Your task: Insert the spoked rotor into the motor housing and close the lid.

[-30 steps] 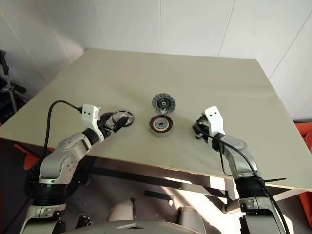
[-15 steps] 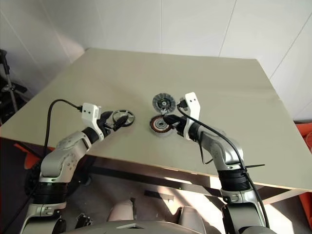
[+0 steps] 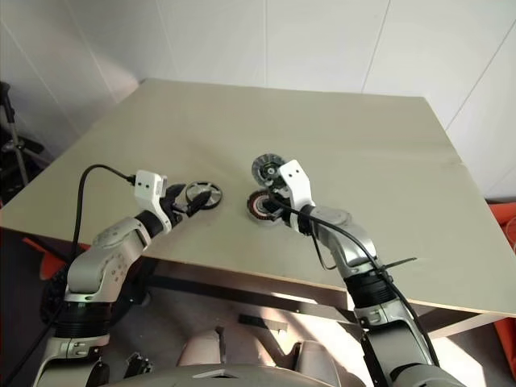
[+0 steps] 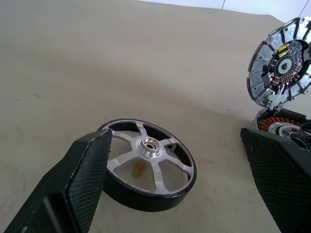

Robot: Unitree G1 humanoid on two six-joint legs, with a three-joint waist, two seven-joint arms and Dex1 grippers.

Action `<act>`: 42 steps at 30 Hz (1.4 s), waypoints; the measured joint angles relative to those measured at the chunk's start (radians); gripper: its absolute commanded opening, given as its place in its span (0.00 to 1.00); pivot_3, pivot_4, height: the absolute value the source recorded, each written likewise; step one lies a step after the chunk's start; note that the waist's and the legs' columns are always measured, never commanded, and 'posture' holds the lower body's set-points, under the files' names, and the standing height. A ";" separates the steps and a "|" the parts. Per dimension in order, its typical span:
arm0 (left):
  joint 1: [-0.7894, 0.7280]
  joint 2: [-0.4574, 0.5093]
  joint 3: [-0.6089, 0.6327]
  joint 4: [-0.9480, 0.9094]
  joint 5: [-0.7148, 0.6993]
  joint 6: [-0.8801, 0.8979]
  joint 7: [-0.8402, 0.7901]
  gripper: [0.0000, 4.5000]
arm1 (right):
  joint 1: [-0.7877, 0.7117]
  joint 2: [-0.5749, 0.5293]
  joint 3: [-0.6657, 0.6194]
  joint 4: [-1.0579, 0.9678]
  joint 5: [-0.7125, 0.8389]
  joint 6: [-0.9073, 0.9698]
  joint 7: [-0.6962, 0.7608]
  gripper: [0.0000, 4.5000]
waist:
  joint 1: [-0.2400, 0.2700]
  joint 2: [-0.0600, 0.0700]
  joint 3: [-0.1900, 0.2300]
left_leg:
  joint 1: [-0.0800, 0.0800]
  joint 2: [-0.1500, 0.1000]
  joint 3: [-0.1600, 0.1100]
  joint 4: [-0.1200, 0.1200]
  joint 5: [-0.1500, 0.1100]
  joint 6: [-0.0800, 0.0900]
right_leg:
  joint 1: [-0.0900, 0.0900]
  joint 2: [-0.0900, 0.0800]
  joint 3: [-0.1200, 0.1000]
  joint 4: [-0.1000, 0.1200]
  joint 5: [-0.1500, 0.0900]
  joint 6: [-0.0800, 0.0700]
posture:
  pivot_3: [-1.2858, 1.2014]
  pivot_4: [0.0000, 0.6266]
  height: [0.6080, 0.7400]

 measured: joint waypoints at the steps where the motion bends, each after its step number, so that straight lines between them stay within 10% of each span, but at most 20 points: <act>1: 0.000 0.000 0.000 0.000 0.000 0.000 0.002 1.00 | -0.001 0.002 0.000 0.000 -0.002 0.000 0.001 0.13 | 0.000 0.000 0.000 | 0.000 0.000 0.000 0.000 0.000 0.000 | 0.000 0.000 0.000 0.000 0.000 0.000 | 0.52 0.00 1.00; 10: 0.001 0.000 0.000 0.000 0.000 0.000 0.008 1.00 | -0.002 0.015 0.000 0.010 -0.024 -0.001 0.003 0.13 | 0.000 0.000 0.000 | 0.000 0.000 0.000 0.000 0.000 0.000 | 0.000 0.000 0.000 0.000 0.000 0.000 | 0.52 0.00 1.00; 18: 0.002 0.000 0.000 -0.001 0.000 0.000 0.012 1.00 | -0.002 0.020 0.000 0.011 -0.038 -0.005 0.011 0.70 | 0.000 0.000 0.000 | 0.000 0.000 0.000 0.000 0.000 0.000 | 0.000 0.000 0.000 0.000 0.000 0.000 | 0.52 0.00 1.00; 33: 0.004 0.000 0.000 -0.004 0.001 0.000 0.017 1.00 | -0.002 -0.001 -0.070 -0.061 0.003 -0.004 0.036 0.70 | 0.000 0.000 0.000 | 0.001 0.000 0.000 0.000 0.000 0.000 | 0.000 0.000 0.000 0.001 0.000 0.000 | 0.52 0.00 1.00; 42: 0.004 0.000 0.000 -0.003 0.006 -0.008 0.016 1.00 | 0.042 0.015 -0.032 -0.087 0.006 -0.002 0.050 0.11 | 0.000 0.000 0.000 | 0.000 0.000 0.000 0.000 0.000 0.000 | 0.000 0.000 0.000 0.001 0.000 0.000 | 0.52 0.00 1.00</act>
